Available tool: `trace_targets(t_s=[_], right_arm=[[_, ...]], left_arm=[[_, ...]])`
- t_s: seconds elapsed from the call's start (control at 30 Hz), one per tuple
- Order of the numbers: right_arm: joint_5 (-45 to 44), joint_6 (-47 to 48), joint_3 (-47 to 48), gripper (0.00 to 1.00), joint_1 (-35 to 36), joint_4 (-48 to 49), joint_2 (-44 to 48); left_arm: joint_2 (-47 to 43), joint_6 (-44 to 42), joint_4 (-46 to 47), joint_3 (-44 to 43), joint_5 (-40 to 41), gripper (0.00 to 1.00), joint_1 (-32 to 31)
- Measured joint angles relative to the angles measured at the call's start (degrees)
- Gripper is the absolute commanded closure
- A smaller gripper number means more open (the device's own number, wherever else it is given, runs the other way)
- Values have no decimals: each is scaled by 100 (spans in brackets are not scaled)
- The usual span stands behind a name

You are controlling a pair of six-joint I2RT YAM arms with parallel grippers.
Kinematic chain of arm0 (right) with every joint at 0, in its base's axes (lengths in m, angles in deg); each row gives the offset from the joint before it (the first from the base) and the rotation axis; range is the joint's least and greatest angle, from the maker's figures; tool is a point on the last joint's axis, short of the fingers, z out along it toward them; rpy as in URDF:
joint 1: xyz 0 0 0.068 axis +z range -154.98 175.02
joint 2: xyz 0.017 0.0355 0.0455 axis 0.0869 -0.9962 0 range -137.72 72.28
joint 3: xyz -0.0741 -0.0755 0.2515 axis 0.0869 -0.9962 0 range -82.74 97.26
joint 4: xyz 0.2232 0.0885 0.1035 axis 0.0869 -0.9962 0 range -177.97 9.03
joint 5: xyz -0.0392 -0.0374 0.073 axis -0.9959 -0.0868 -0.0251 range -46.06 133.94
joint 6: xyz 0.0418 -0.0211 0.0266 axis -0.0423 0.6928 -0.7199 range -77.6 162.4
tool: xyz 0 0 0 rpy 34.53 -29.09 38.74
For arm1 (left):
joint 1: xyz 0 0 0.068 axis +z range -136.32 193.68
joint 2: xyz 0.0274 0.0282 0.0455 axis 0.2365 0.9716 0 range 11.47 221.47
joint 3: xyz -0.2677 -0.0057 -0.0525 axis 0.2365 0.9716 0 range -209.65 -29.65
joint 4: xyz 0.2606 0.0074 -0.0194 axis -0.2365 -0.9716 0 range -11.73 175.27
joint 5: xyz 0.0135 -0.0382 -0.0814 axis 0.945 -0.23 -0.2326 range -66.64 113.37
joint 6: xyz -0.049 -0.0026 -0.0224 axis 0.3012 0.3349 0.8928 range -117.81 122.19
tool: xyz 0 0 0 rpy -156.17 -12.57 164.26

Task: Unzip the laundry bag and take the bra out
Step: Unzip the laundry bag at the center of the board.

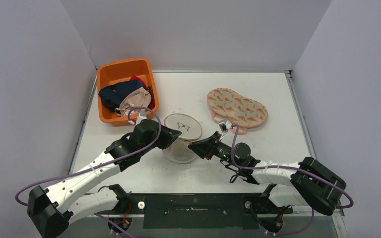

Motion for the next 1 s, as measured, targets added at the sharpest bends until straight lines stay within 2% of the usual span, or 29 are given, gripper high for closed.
trace_targets(t_s=[0.37,1.0], right_arm=[[-2,85,0,80,0,-81,63],[0,136,0,95,0,-162,120]], left_arm=[[0,7,2,13,0,100,0],[0,13,59,52,0,100,-17]])
